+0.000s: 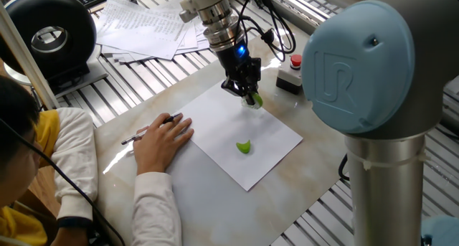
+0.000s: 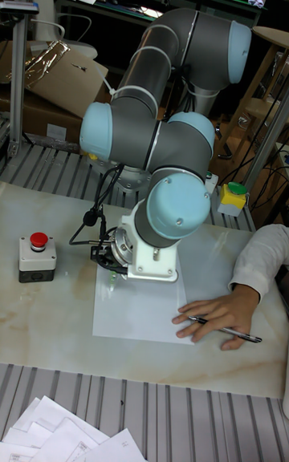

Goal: Use the correction tape on paper

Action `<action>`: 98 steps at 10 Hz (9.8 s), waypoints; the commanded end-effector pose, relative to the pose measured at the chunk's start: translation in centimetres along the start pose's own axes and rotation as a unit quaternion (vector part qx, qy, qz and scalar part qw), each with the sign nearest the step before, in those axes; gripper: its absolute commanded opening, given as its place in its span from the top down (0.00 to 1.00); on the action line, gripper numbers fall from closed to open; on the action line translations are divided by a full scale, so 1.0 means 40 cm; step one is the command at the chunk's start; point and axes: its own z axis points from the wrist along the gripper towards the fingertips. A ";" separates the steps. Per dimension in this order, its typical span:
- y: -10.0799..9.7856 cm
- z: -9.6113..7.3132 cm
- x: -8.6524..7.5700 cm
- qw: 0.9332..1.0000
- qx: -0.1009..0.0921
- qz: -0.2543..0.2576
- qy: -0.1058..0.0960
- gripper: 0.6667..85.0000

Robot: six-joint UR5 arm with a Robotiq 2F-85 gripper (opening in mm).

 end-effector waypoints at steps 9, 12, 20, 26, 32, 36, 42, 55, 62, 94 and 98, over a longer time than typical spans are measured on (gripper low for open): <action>0.003 0.007 -0.014 1.000 -0.007 -0.003 -0.006 1.00; 0.002 0.008 -0.006 1.000 -0.005 -0.002 -0.003 1.00; -0.002 0.017 0.005 1.000 -0.005 -0.002 0.000 1.00; 0.002 0.012 0.004 1.000 -0.003 0.000 -0.001 1.00; 0.012 -0.002 -0.025 1.000 -0.008 -0.002 -0.008 1.00; 0.007 0.010 -0.017 1.000 -0.006 -0.003 -0.008 1.00; 0.003 0.014 0.003 1.000 -0.004 -0.003 -0.003 1.00; 0.011 0.003 -0.025 1.000 -0.011 -0.001 -0.015 1.00; 0.007 0.002 -0.002 1.000 -0.012 -0.001 -0.006 1.00; 0.002 -0.008 -0.062 0.999 -0.018 -0.001 -0.036 1.00; 0.009 -0.008 -0.054 0.999 -0.018 0.003 -0.034 1.00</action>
